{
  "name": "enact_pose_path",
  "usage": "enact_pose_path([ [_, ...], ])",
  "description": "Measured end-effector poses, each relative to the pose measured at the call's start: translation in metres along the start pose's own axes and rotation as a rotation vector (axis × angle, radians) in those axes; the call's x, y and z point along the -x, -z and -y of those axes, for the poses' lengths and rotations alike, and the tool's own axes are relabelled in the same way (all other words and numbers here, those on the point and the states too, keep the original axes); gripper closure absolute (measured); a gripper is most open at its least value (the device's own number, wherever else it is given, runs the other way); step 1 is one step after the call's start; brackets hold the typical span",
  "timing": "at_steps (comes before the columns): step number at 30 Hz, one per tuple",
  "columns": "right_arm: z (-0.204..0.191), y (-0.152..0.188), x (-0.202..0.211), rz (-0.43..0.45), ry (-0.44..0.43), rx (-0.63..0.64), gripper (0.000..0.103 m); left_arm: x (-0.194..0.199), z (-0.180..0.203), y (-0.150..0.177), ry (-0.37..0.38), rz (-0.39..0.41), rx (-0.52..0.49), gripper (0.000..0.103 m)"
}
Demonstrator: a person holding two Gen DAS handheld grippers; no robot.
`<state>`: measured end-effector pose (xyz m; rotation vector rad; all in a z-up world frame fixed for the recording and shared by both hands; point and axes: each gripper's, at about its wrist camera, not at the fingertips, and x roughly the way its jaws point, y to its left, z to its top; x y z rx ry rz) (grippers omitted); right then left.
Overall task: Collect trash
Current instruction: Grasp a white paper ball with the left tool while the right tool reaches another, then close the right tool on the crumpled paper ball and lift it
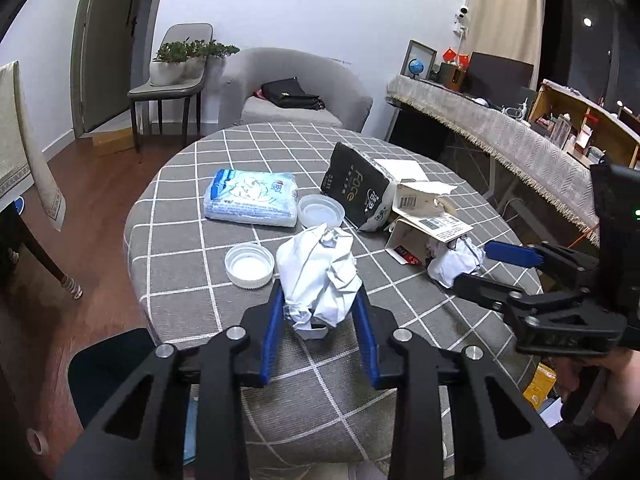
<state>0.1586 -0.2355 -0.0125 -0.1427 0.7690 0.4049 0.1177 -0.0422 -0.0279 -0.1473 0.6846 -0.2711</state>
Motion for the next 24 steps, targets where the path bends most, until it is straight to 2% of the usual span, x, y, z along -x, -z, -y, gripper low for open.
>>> enact_pose_path([
  [6, 0.001, -0.003, -0.010, -0.018, 0.017, -0.003, 0.035, 0.009, -0.004, 0.001, 0.010, 0.018, -0.007, 0.067],
  [11, 0.000, -0.005, -0.017, -0.046, 0.017, -0.016, 0.048, 0.014, -0.011, 0.002, -0.001, 0.025, -0.003, 0.067],
  [15, -0.002, -0.008, -0.014, -0.045, 0.014, -0.026, 0.050, 0.021, -0.018, 0.001, -0.017, 0.034, -0.003, 0.067],
  [24, -0.015, -0.016, -0.005, -0.049, -0.162, -0.120, 0.051, 0.039, -0.042, -0.003, -0.054, 0.057, 0.026, 0.067],
])
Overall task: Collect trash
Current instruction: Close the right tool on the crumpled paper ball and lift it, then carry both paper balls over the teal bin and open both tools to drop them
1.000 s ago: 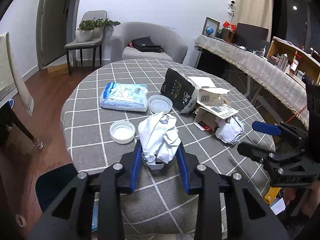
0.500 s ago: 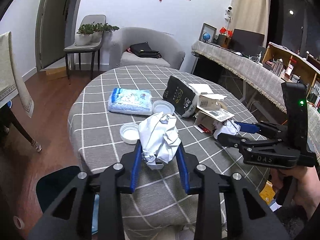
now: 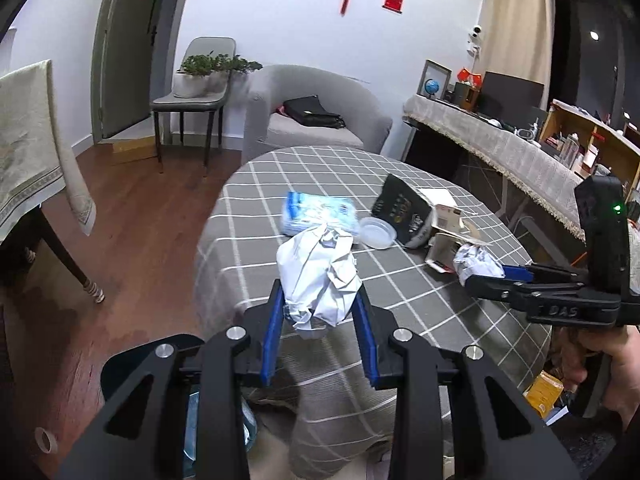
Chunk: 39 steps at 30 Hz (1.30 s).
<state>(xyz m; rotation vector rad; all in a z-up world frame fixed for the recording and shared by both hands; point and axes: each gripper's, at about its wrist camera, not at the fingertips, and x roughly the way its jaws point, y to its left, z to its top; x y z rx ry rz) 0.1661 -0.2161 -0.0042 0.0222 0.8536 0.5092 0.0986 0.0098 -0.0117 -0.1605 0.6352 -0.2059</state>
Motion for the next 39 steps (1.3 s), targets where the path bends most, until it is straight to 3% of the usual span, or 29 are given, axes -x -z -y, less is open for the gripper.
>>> enact_pose_path([
  [20, -0.081, -0.015, -0.024, -0.018, -0.087, 0.102, 0.051, 0.016, -0.075, 0.012, -0.126, -0.044, 0.071, 0.067],
  [29, -0.118, -0.028, -0.035, -0.002, -0.148, 0.125, 0.051, 0.005, -0.111, 0.033, -0.198, -0.152, 0.076, 0.067],
  [39, -0.163, -0.033, -0.053, -0.013, -0.206, 0.171, 0.050, -0.008, -0.146, 0.054, -0.208, -0.285, 0.145, 0.066],
])
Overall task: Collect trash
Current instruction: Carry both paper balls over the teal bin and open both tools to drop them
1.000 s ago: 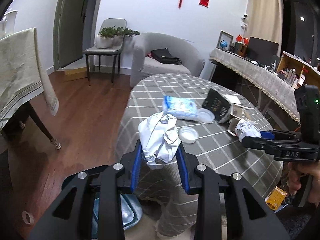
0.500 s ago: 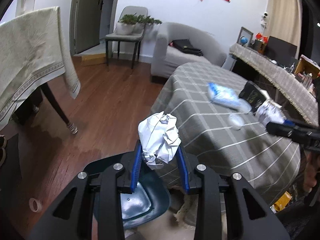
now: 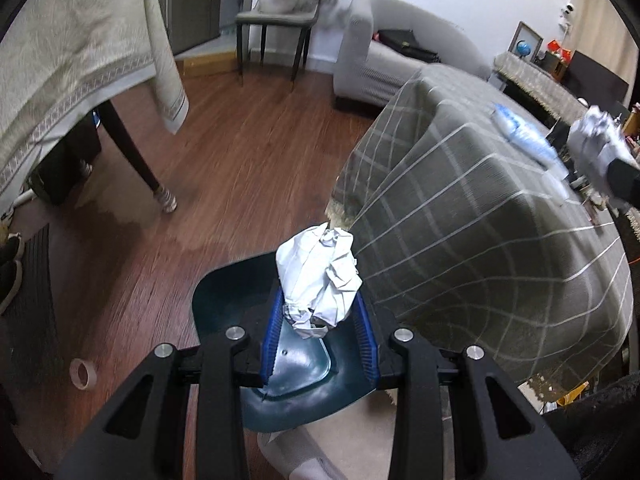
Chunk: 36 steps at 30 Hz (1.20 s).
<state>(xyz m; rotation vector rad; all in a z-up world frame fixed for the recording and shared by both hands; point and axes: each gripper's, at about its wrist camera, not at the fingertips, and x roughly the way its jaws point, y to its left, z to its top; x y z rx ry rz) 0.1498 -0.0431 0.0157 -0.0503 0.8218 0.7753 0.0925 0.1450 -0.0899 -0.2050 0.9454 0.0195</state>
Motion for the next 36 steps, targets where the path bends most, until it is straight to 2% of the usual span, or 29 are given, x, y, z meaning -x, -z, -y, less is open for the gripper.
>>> enact_pose_path([
  [9, -0.038, -0.010, -0.033, -0.031, -0.049, 0.038, 0.051, -0.024, -0.021, 0.012, -0.012, -0.117, 0.007, 0.067],
  [19, -0.058, -0.012, -0.067, -0.090, -0.050, 0.033, 0.050, -0.060, -0.038, 0.039, -0.017, -0.277, 0.000, 0.066],
  [24, -0.059, -0.011, -0.083, -0.123, -0.032, 0.025, 0.050, -0.058, -0.045, 0.037, -0.020, -0.249, 0.014, 0.056],
  [25, -0.058, -0.010, -0.085, -0.128, -0.029, 0.024, 0.050, -0.054, -0.049, 0.036, -0.022, -0.237, 0.023, 0.050],
  [27, -0.059, -0.009, -0.091, -0.140, -0.021, 0.025, 0.050, -0.047, -0.052, 0.032, -0.027, -0.211, 0.029, 0.049],
  [32, -0.059, -0.001, -0.114, -0.183, -0.008, 0.030, 0.051, -0.010, -0.059, 0.020, -0.034, -0.070, 0.015, 0.051],
  [36, -0.058, 0.007, -0.133, -0.229, 0.001, 0.024, 0.051, 0.024, -0.061, 0.012, -0.072, 0.062, -0.007, 0.052],
])
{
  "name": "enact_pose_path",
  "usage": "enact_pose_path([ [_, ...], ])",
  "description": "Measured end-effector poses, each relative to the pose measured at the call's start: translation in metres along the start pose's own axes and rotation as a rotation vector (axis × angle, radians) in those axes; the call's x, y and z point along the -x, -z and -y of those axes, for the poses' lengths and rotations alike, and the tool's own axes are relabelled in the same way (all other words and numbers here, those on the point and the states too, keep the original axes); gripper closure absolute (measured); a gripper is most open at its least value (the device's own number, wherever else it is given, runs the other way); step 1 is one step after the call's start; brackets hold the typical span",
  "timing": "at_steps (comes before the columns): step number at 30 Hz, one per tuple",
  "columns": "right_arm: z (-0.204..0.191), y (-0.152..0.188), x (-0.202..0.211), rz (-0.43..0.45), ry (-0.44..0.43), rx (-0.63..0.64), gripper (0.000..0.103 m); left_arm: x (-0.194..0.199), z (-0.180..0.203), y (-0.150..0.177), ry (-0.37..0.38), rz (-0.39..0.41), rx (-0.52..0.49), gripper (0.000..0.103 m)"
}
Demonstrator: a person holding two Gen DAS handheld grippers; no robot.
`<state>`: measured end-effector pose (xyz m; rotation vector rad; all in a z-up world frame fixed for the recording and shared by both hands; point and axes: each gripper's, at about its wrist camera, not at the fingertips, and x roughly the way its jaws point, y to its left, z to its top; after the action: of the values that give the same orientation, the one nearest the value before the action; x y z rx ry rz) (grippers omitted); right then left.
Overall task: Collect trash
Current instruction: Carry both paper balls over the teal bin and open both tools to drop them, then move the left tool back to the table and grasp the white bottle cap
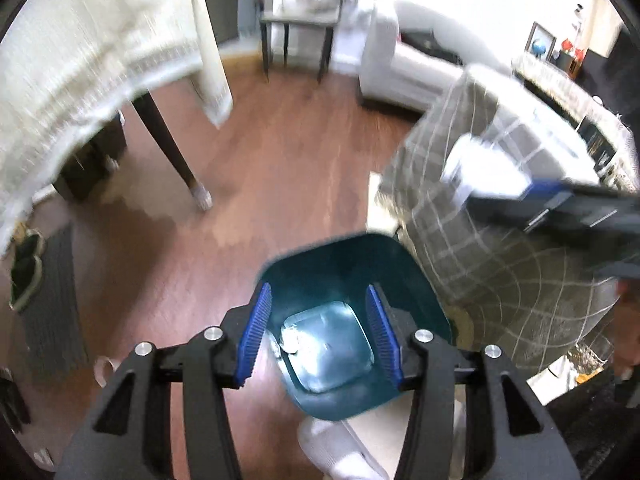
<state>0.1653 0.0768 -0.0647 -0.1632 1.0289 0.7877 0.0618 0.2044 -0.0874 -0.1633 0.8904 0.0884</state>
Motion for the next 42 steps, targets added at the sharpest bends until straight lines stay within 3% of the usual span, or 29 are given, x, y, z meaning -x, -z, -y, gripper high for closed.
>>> enact_pose_path([
  [7, -0.002, 0.009, -0.039, -0.085, 0.014, 0.005, 0.050, 0.037, -0.005, -0.010, 0.022, 0.145, 0.013, 0.066],
  [12, 0.002, 0.024, -0.073, -0.174, 0.047, 0.013, 0.050, 0.059, -0.005, -0.016, 0.039, 0.227, 0.039, 0.066],
  [20, 0.008, 0.043, -0.109, -0.287, 0.076, 0.017, 0.047, 0.079, -0.016, -0.019, 0.046, 0.289, 0.115, 0.069],
  [26, 0.006, 0.053, -0.115, -0.347, 0.108, 0.062, 0.037, 0.083, -0.024, -0.020, 0.080, 0.303, 0.161, 0.069],
  [29, 0.003, 0.051, -0.106, -0.329, 0.098, 0.077, 0.035, 0.085, -0.023, -0.022, 0.094, 0.313, 0.176, 0.068],
  [33, -0.007, 0.037, -0.074, -0.242, 0.042, 0.092, 0.035, 0.089, -0.020, -0.025, 0.105, 0.334, 0.187, 0.067],
  [39, -0.013, 0.017, -0.022, -0.102, 0.026, 0.120, 0.035, 0.101, -0.008, -0.029, 0.081, 0.379, 0.162, 0.061],
  [42, -0.011, 0.012, 0.005, -0.040, 0.021, 0.123, 0.044, 0.107, -0.003, -0.032, 0.078, 0.399, 0.150, 0.058],
])
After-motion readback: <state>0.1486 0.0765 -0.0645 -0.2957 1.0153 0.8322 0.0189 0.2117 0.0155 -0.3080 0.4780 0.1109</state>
